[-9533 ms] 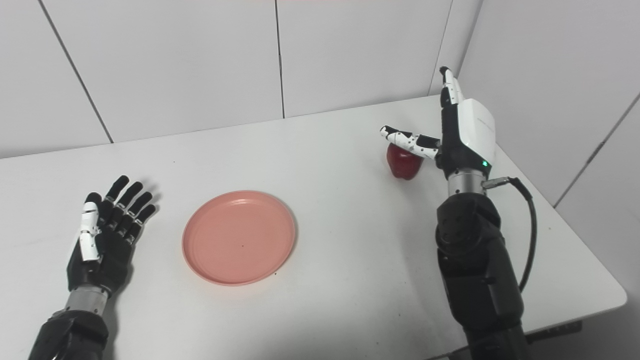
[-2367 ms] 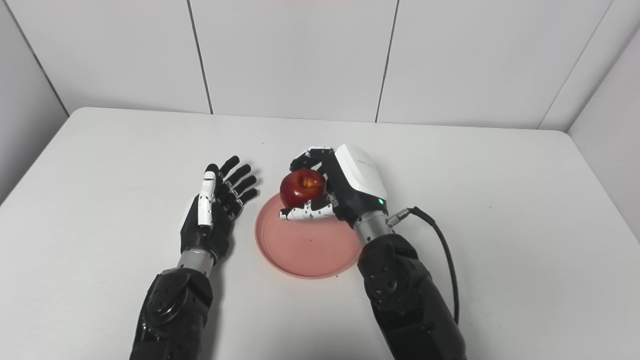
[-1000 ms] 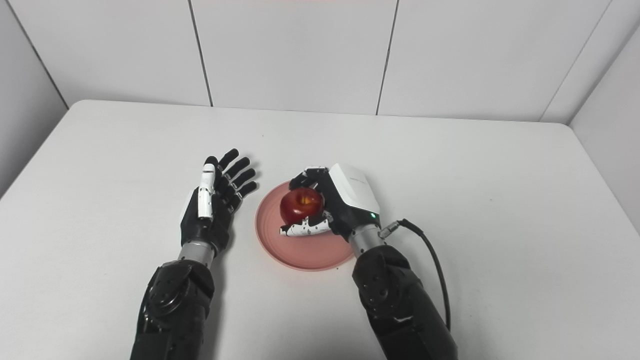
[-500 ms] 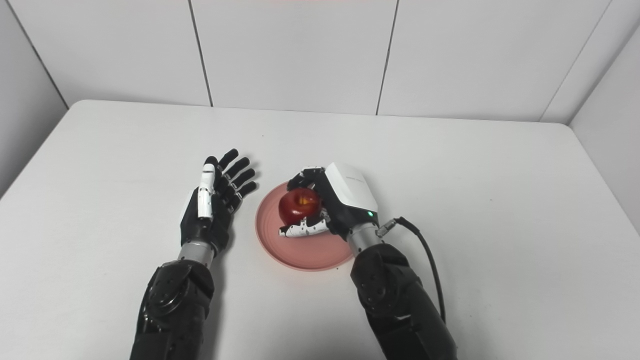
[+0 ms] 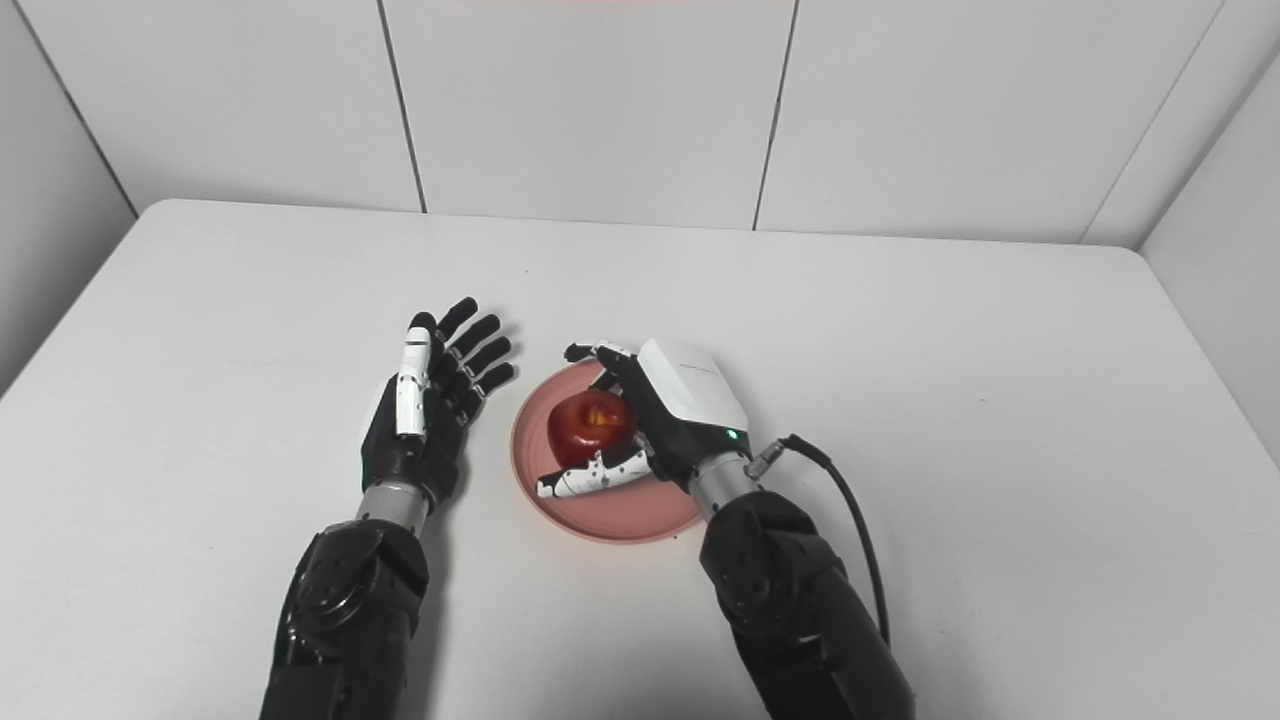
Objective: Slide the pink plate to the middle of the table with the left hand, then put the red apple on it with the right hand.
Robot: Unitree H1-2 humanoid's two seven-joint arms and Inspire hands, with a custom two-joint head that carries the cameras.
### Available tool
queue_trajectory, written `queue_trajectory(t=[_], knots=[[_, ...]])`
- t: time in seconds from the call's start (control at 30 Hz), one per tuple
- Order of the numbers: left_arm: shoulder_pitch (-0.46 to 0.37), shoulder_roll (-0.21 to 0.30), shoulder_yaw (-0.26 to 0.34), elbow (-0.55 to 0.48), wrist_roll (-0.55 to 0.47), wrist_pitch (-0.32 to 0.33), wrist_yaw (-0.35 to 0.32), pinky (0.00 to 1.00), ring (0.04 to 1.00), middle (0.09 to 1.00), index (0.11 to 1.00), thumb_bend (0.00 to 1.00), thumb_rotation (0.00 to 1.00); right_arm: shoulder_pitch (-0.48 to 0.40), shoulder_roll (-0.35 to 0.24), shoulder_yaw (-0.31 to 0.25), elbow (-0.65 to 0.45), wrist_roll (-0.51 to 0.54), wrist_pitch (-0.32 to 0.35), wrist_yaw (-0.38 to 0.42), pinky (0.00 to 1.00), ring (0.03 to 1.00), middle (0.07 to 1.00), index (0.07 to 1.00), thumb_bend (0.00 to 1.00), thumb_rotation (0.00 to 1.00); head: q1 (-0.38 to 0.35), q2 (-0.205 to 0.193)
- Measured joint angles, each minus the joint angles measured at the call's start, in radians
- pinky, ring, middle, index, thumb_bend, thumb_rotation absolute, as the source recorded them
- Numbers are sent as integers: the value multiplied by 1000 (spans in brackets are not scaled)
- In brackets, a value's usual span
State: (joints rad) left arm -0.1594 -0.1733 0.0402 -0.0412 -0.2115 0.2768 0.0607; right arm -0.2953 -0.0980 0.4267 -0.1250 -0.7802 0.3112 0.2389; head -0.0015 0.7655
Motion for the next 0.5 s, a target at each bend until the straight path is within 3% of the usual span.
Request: queue_trajectory(t=[0.03, 0.17, 0.5], knots=[[0, 0, 0, 0, 0, 0, 0, 802, 816, 832, 828, 402, 1000, 0, -1, 0, 0, 0, 0, 7, 538, 659, 740, 803, 1000, 470, 2, 0], [0, 0, 0, 0, 0, 0, 0, 799, 815, 830, 827, 401, 1000, 0, -3, -1, -5, 0, -1, 17, 664, 777, 810, 830, 1000, 513, 0, 0], [0, 0, 0, 0, 0, 0, 0, 805, 817, 831, 827, 406, 1000, 1, -22, -16, -38, 0, -1, 27, 817, 854, 876, 908, 1000, 630, -8, -2]])
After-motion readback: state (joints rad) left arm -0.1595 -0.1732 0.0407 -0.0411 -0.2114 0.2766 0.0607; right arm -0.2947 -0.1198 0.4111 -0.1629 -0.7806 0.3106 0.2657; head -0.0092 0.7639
